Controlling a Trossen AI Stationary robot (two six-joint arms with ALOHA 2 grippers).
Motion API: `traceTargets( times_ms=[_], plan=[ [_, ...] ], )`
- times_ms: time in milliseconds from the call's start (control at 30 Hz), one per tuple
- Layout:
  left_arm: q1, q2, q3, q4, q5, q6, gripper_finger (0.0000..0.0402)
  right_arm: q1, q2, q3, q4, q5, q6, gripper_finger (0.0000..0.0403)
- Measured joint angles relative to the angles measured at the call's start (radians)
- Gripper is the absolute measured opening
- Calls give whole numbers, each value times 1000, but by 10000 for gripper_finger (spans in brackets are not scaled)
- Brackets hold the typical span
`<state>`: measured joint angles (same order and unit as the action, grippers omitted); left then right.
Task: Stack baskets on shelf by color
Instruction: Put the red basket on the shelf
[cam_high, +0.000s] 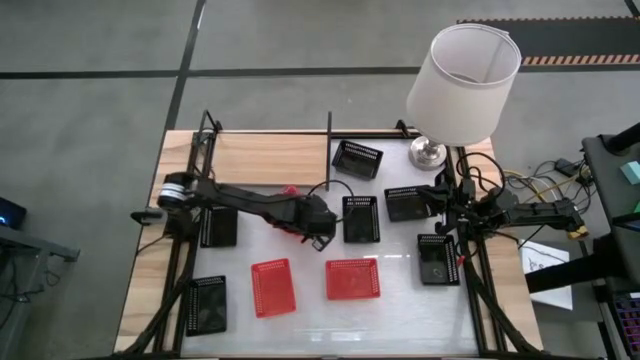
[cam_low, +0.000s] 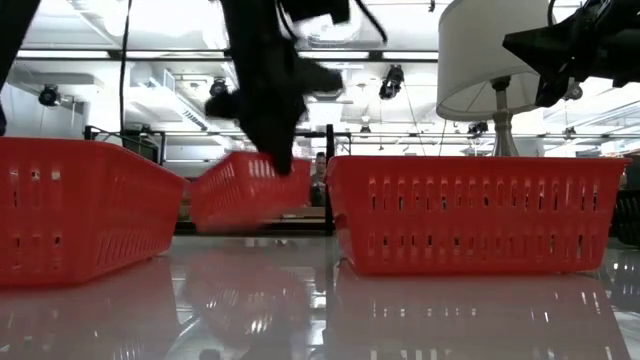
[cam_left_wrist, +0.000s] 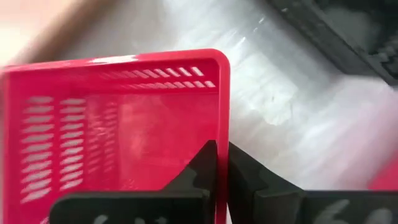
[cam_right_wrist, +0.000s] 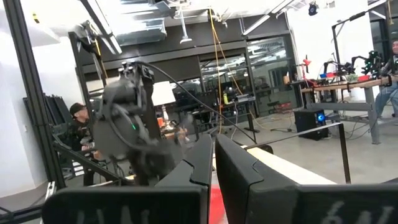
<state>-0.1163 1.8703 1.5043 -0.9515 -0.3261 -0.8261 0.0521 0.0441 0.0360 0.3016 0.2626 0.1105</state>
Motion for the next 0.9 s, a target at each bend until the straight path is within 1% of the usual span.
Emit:
traceTargets(
  times_ms=[67,133,167,233,333,400,500,600,800,900],
  plan=[
    [-14,-42,-1,-11,-21,167,0,0,0,0,0,0,-5,13],
    [-28,-84,-5,-33,-45,391,0,0,0,0,0,0,-6,13],
    [-35,-104,-7,-54,-69,501,0,0,0,0,0,0,-7,13],
    [-45,-142,-20,-87,-134,672,0,0,0,0,0,0,-7,13],
    [-32,-201,-65,-114,-229,901,0,0,0,0,1,1,-7,13],
    [3,-249,-114,-112,-261,1008,0,0,0,0,1,1,-7,13],
    [89,-330,-204,-105,-250,1047,0,0,1,0,-1,1,-7,13],
    [189,-418,-315,-82,-211,1060,0,0,2,0,-5,1,-10,13],
    [385,-571,-533,62,-91,1196,0,0,3,0,-5,1,-19,13],
    [449,-614,-603,115,-68,1226,0,0,3,0,-5,0,-19,13]
  ],
)
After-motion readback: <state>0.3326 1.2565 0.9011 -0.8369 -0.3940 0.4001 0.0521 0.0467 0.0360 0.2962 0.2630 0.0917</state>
